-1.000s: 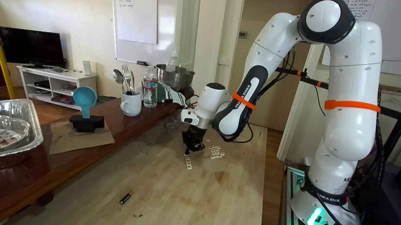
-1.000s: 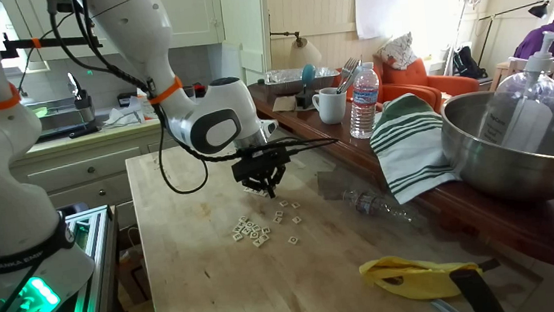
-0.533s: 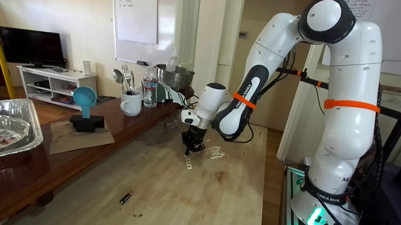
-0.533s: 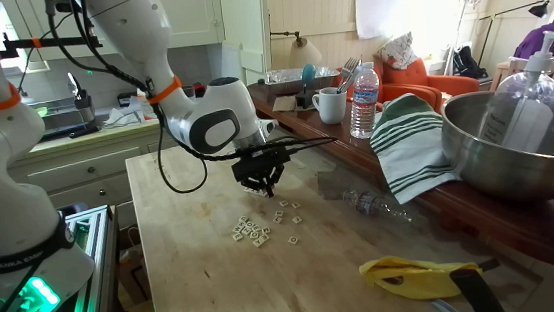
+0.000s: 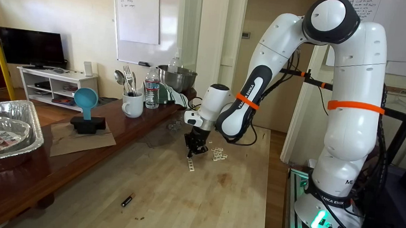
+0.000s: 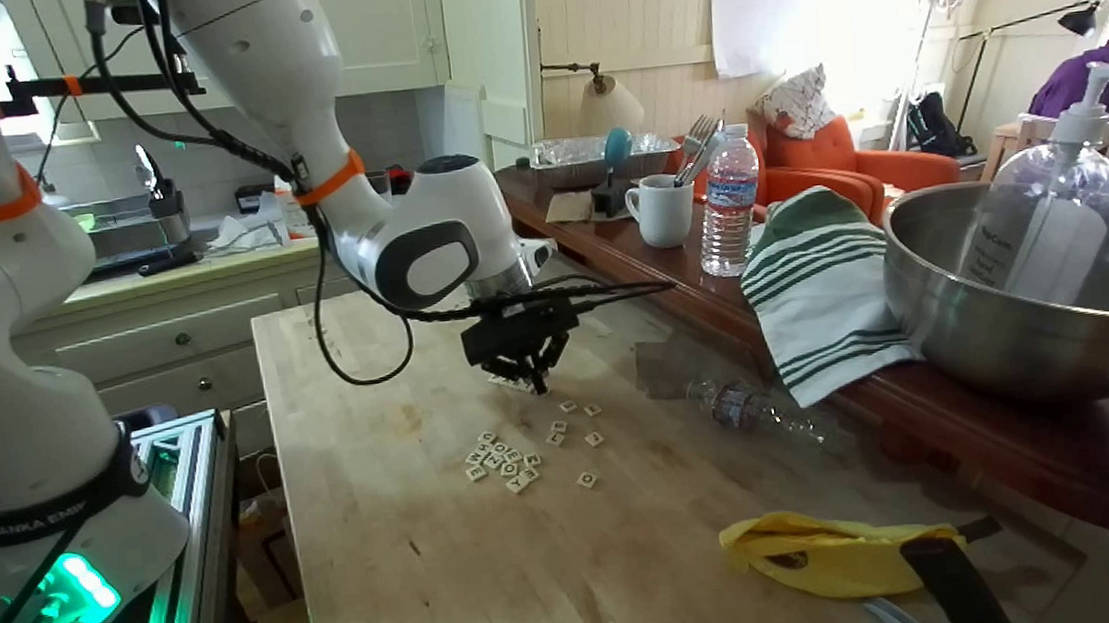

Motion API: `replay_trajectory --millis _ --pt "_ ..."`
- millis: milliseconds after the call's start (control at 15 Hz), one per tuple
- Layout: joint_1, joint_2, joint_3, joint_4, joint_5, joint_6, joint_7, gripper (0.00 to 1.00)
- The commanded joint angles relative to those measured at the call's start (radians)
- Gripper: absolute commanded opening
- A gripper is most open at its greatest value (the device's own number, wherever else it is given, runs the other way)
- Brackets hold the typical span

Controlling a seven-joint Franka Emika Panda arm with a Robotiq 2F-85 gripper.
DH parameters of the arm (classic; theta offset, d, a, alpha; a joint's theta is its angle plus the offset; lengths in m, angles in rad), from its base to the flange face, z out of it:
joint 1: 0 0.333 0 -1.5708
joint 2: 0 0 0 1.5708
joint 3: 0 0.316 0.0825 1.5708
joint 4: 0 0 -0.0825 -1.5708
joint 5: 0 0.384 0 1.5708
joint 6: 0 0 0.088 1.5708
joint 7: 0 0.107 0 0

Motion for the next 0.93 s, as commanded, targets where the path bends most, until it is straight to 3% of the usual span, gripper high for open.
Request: replay_trajectory --millis 0,867 --pt "-0.071 0.027 0.064 -0.019 0.057 0.032 -0.037 0.00" --pt "-0.224 0.023 0.210 -0.022 0.103 0.020 -0.048 0.00"
